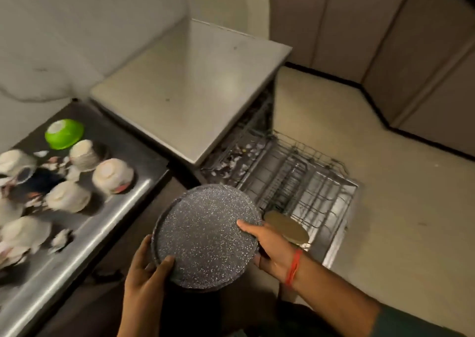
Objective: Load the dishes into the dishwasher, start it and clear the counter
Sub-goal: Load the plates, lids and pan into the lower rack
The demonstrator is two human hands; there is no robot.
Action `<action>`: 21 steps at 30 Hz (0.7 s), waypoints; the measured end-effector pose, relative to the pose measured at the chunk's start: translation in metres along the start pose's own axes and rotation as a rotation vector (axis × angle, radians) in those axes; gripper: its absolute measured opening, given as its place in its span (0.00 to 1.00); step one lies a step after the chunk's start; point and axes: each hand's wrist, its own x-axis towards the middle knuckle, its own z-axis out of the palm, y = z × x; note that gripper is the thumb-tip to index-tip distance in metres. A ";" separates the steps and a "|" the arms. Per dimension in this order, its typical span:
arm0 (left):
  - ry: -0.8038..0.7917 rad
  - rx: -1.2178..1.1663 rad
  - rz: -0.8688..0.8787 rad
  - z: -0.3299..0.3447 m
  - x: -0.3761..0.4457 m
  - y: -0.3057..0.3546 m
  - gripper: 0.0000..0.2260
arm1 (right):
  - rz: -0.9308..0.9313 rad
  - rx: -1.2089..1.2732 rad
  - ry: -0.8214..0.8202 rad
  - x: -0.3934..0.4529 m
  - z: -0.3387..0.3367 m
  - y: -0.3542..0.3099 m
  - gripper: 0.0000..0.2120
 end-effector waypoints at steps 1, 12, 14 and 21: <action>-0.050 0.026 -0.025 0.020 0.003 -0.001 0.29 | -0.014 0.059 0.044 -0.004 -0.018 -0.003 0.14; -0.373 0.298 -0.300 0.151 0.059 -0.008 0.18 | -0.041 0.478 0.409 -0.004 -0.112 -0.003 0.08; -0.412 0.364 -0.322 0.168 0.075 -0.010 0.18 | -0.067 0.500 0.466 0.005 -0.124 -0.001 0.10; -0.589 0.592 -0.427 0.247 0.133 -0.038 0.14 | -0.052 0.503 0.700 0.055 -0.170 -0.005 0.12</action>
